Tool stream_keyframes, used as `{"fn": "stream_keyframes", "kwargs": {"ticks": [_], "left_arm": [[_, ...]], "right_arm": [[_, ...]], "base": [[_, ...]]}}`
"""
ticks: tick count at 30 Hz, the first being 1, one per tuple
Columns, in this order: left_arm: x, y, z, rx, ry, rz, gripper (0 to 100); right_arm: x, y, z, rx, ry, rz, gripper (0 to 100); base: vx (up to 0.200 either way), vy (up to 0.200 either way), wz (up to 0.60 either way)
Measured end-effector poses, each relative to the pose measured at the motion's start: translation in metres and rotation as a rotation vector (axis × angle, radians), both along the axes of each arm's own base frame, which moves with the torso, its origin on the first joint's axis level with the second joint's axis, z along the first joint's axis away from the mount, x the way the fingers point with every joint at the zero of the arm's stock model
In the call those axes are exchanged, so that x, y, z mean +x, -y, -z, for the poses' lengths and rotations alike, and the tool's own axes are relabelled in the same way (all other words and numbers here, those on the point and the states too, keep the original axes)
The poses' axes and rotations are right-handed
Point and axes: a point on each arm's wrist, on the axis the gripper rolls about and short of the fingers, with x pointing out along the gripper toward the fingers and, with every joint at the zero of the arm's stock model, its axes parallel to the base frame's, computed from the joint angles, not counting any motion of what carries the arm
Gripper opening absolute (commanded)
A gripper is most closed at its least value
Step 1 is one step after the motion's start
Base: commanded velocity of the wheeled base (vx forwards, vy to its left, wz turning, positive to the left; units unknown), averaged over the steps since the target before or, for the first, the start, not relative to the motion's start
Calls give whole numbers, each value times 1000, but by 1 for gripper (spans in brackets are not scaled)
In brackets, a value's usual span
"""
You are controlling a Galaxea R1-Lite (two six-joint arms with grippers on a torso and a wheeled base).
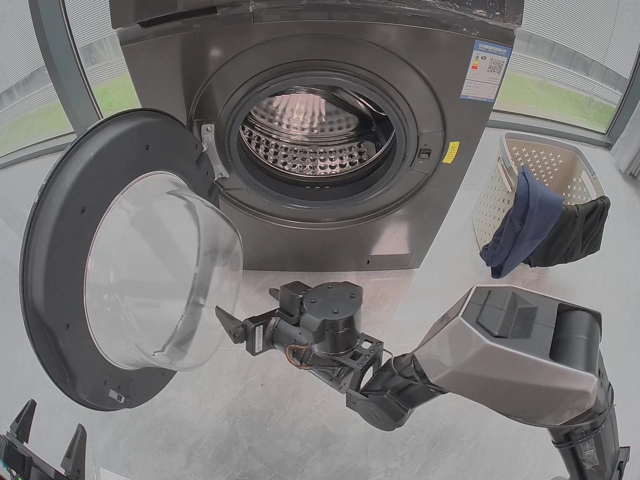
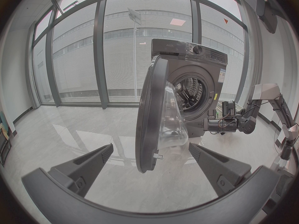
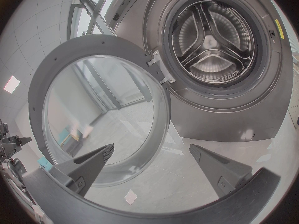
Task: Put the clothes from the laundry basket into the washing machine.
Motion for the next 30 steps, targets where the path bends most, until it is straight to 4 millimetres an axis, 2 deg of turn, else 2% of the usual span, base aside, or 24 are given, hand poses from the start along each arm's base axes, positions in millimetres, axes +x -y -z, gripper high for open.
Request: {"fn": "stream_keyframes", "kwargs": {"ticks": [8, 12, 15, 18, 23, 30], "left_arm": [[0, 0, 0, -1, 0, 0, 100], [0, 0, 0, -3, 0, 0, 100], [0, 0, 0, -3, 0, 0, 100], [0, 0, 0, -3, 0, 0, 100], [0, 0, 0, -3, 0, 0, 100], [0, 0, 0, -1, 0, 0, 100]], "right_arm": [[1, -29, -6, 53, 41, 2, 100], [2, -33, -8, 73, 54, 11, 100], [2, -25, -10, 66, 49, 26, 100], [-1, -8, -14, 45, 37, 43, 100], [-13, 36, -32, -3, 12, 83, 100], [-42, 120, -70, -60, 22, 165, 100]], "base": [[0, 0, 0], [0, 0, 0], [0, 0, 0], [0, 0, 0], [0, 0, 0], [0, 0, 0]]}}
